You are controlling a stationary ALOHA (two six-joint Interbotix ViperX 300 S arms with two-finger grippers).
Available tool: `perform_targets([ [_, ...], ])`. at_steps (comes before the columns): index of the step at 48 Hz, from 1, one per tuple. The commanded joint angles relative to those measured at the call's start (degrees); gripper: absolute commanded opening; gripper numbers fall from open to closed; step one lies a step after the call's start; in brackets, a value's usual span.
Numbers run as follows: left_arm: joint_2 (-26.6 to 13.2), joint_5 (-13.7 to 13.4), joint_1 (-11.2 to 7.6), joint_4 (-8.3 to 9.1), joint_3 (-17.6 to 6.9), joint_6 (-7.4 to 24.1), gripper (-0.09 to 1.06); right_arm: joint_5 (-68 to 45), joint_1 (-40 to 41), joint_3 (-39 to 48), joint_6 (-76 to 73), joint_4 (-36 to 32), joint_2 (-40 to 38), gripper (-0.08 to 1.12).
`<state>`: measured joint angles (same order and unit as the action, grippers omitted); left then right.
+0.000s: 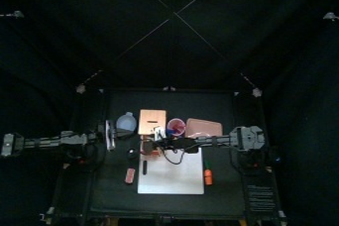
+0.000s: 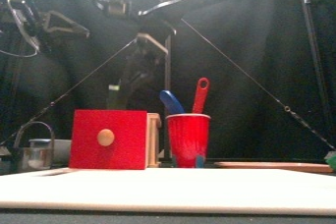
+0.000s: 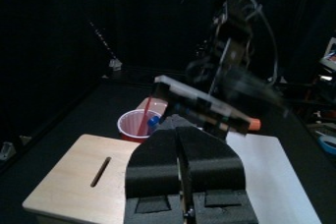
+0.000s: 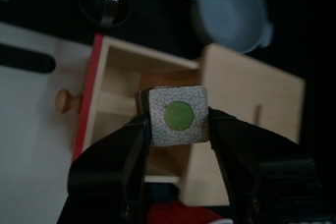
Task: Place sushi on board then cut the sushi with the knife then place the pieces on the plate
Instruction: Place the sushi on the board
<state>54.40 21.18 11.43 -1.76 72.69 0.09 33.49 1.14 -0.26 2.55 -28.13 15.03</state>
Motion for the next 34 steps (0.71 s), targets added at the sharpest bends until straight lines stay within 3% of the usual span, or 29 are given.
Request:
perform_targets([
  [1,-0.2,0.6,0.26,0.0,-0.6,0.0,0.02,0.7,-1.4,-2.0,-0.4,-2.0,-7.5,0.67],
  [19,-0.2,1.0,0.53,0.0,-1.2,0.2,0.02,16.8,-7.8,4.2,-12.4,-10.9,-18.2,0.67],
  [34,-0.2,1.1,0.97,0.0,-2.2,-0.1,0.02,18.8,-14.2,17.1,-33.2,-15.6,-20.7,0.67],
])
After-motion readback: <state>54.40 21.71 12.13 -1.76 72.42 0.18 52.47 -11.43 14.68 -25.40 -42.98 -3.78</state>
